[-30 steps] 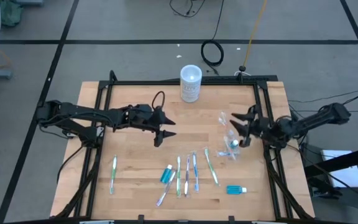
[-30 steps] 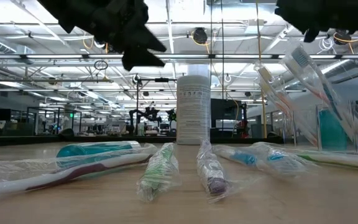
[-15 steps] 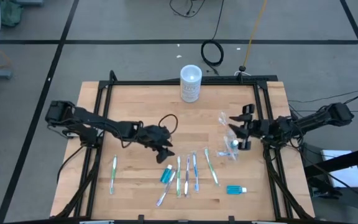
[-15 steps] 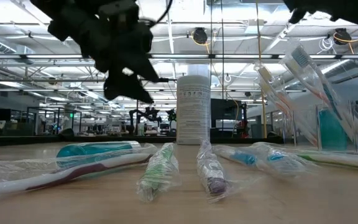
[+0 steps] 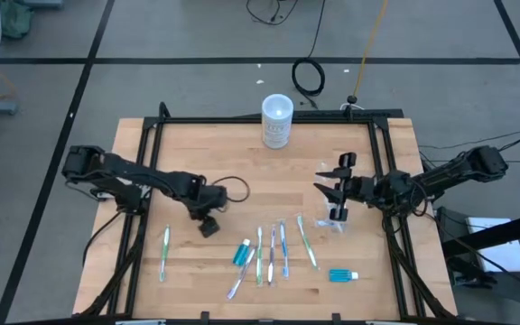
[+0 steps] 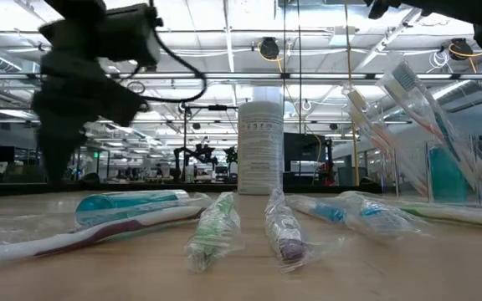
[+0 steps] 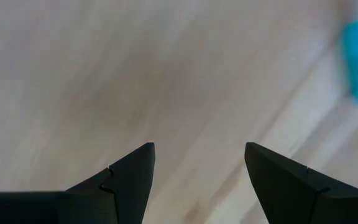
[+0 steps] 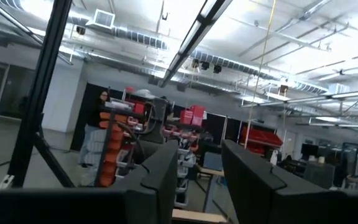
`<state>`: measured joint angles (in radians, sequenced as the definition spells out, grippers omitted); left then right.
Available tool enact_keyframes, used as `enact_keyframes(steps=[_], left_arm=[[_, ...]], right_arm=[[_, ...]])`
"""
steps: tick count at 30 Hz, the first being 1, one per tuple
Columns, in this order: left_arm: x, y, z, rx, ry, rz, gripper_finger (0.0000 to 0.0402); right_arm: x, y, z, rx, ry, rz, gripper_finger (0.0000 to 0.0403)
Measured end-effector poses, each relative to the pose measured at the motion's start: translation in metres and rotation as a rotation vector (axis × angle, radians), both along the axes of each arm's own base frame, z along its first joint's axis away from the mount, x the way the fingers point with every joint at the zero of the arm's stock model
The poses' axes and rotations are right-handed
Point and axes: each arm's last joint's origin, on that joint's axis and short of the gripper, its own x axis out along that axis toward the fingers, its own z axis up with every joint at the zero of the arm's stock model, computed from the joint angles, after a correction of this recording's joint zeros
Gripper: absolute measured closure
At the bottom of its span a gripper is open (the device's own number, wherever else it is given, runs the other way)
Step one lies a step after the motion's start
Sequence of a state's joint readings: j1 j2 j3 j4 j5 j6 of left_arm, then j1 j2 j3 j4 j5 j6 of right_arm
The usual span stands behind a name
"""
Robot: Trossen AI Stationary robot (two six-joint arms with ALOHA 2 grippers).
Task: Pick & Place toothbrushing station
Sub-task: Put the left green toothbrush into the transparent organizer
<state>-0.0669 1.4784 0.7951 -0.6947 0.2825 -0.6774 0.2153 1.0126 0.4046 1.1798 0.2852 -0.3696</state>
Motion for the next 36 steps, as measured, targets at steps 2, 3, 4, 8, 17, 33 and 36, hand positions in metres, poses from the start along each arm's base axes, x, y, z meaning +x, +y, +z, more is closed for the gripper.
enact_keyframes(steps=[2, 3, 4, 8, 17, 33, 36], left_arm=[[-0.01, -0.001, 0.006, 0.052, 0.05, 0.029, 0.0144], [-0.016, -0.003, 0.011, 0.074, 0.069, 0.033, 0.0144], [-0.022, -0.006, 0.015, 0.102, 0.081, 0.028, 0.0144], [-0.038, -0.024, 0.02, 0.132, 0.177, 0.113, 0.0144], [-0.061, -0.084, 0.022, 0.144, 0.191, 0.048, 0.0144], [-0.113, -0.134, 0.008, 0.117, 0.422, 0.501, 0.0144], [-0.119, -0.139, -0.003, 0.076, 0.412, 0.53, 0.0144]], right_arm=[[-0.001, 0.0, 0.001, -0.013, -0.012, -0.009, 0.0287], [-0.001, 0.0, 0.002, -0.018, -0.015, -0.012, 0.0287], [-0.002, 0.0, 0.002, -0.025, -0.017, -0.015, 0.0287], [-0.003, -0.001, 0.004, -0.036, -0.028, -0.023, 0.0287], [-0.006, -0.001, 0.007, -0.113, -0.042, -0.069, 0.0287], [-0.006, -0.001, 0.008, -0.131, -0.055, -0.082, 0.0287], [-0.006, -0.001, 0.008, -0.131, -0.053, -0.082, 0.0287]])
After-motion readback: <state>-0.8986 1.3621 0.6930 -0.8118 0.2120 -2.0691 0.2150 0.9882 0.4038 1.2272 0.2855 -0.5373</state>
